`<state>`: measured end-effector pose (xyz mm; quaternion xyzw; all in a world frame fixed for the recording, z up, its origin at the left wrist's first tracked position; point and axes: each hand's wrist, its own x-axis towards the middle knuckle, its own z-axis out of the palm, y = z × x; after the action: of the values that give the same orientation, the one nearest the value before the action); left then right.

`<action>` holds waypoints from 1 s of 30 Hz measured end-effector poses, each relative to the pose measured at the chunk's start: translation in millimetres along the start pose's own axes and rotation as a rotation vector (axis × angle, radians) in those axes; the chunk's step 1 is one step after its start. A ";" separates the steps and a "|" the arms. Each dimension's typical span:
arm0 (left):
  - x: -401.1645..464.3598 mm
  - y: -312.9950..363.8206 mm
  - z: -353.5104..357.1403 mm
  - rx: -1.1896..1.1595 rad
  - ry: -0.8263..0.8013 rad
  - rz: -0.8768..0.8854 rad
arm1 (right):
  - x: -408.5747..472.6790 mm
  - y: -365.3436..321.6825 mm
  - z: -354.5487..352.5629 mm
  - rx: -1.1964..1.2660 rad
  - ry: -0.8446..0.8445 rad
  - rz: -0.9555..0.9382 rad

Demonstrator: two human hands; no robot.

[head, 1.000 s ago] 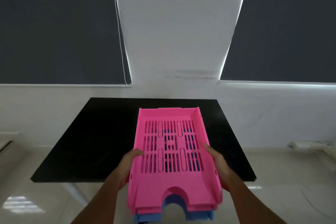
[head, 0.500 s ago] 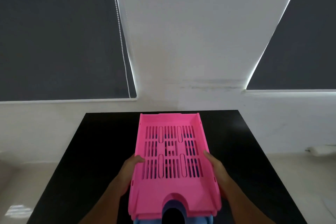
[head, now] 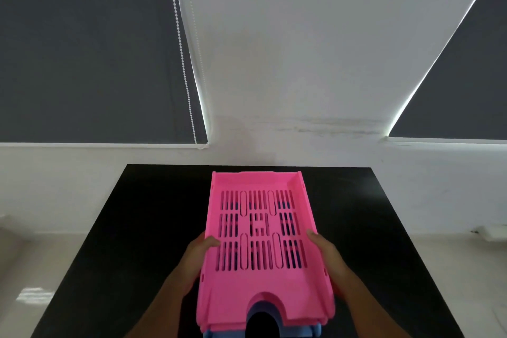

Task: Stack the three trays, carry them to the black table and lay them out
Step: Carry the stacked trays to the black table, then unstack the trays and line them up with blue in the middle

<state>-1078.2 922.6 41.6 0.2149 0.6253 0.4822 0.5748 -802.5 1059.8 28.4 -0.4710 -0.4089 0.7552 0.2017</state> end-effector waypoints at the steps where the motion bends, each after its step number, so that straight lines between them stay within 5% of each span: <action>1: -0.3 -1.0 1.1 -0.001 0.007 0.003 | 1.5 0.0 -0.7 -0.015 0.007 0.001; 14: -6.6 3.0 21.6 0.151 0.251 0.144 | -14.2 -13.0 19.2 -0.518 0.267 -0.321; 30: 12.9 52.0 155.1 0.403 0.220 0.365 | -60.5 -72.7 -104.9 -0.487 0.416 -0.425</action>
<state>-952.6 1011.4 98.7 0.3800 0.7181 0.4639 0.3531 -687.6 1105.4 96.9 -0.5531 -0.6151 0.4656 0.3148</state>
